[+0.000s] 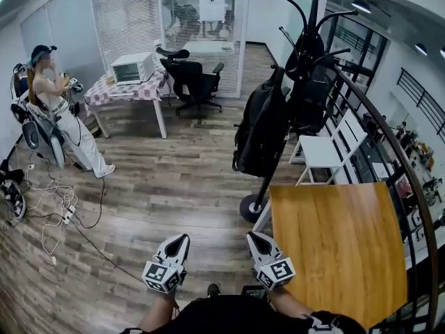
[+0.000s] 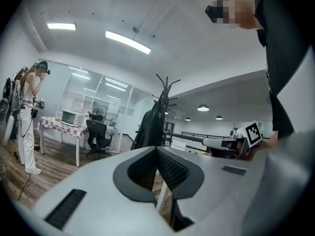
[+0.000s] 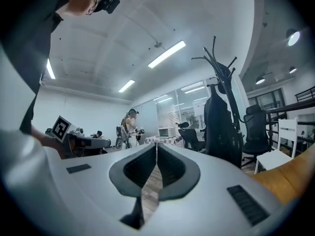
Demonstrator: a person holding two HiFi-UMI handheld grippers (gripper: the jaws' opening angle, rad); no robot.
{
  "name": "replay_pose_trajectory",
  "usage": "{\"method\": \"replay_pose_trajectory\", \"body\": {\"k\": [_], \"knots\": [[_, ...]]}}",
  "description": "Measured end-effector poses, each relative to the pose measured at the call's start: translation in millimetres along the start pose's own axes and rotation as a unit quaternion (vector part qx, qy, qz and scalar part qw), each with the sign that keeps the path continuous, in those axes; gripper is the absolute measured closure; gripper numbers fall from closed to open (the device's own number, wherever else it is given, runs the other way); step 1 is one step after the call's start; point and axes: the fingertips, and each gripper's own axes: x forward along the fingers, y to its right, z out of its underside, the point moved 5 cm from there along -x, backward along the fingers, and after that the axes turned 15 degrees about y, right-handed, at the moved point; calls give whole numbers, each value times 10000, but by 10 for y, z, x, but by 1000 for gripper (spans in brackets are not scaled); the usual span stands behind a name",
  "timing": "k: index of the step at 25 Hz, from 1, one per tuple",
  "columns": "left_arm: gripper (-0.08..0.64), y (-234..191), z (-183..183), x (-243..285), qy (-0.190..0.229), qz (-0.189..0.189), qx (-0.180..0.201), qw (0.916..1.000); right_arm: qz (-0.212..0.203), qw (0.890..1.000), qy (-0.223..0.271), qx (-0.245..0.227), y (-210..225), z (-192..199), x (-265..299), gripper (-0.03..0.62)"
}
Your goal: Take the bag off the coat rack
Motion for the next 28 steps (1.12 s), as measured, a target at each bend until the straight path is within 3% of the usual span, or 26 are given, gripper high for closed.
{"method": "replay_pose_trajectory", "body": {"k": [7, 15, 28], "knots": [[542, -437, 35, 161, 115, -37, -54, 9999, 142, 9999, 12, -56, 15, 61, 389, 557], [543, -786, 95, 361, 183, -294, -131, 9993, -44, 9999, 21, -146, 113, 81, 782, 557], [543, -1383, 89, 1398, 154, -650, -44, 9978, -56, 9999, 83, -102, 862, 266, 1691, 558]]}}
